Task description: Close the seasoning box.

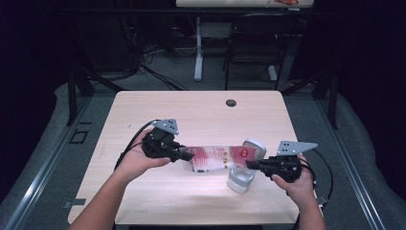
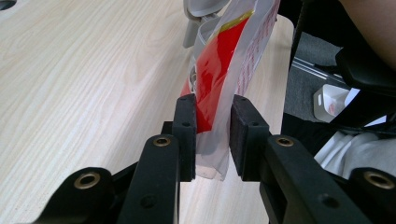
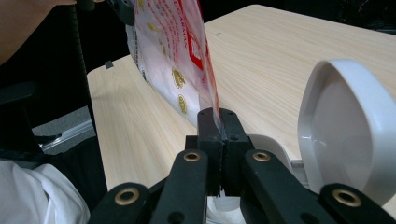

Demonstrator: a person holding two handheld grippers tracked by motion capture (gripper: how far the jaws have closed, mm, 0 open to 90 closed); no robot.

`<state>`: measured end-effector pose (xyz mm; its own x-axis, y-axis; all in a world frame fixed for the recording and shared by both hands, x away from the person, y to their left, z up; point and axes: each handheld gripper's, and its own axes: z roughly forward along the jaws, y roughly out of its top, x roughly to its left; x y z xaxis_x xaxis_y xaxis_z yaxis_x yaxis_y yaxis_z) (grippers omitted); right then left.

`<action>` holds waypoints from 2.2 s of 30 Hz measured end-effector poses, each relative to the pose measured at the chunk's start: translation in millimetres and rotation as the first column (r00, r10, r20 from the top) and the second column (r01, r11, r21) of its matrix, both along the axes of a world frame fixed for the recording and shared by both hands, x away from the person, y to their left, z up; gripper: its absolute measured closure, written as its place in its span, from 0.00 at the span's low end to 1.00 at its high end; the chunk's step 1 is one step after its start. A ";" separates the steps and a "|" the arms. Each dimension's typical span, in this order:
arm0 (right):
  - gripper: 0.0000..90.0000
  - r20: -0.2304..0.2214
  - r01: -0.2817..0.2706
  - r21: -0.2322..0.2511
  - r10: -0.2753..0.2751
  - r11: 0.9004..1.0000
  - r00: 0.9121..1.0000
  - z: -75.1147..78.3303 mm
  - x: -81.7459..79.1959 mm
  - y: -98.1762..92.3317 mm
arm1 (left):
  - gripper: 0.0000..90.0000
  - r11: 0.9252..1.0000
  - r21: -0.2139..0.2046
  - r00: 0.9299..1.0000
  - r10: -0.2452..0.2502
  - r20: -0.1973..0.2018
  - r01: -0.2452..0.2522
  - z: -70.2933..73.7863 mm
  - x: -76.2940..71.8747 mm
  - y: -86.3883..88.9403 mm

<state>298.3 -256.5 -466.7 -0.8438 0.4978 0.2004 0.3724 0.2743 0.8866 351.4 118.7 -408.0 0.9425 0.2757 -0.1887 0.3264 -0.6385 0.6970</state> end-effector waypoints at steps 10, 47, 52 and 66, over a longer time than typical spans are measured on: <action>1.00 0.029 0.014 0.012 -0.015 1.000 0.999 8.1 -3.7 -2.8 | 0.82 1.000 0.028 1.000 -0.006 0.015 0.006 -5.5 -3.8 -3.4; 1.00 0.106 0.003 -0.076 0.005 0.997 0.994 45.1 -0.6 32.1 | 0.80 0.998 0.030 0.999 0.054 -0.002 -0.054 -53.0 -13.2 12.0; 1.00 0.112 0.001 -0.092 0.009 0.996 0.994 49.8 1.3 38.3 | 0.80 0.998 0.030 0.998 0.057 -0.009 -0.057 -61.1 -13.6 12.4; 1.00 0.106 -0.040 -0.181 0.060 0.983 0.993 58.8 6.0 60.3 | 0.68 0.994 0.001 0.994 0.112 0.009 -0.112 -69.1 -16.4 25.4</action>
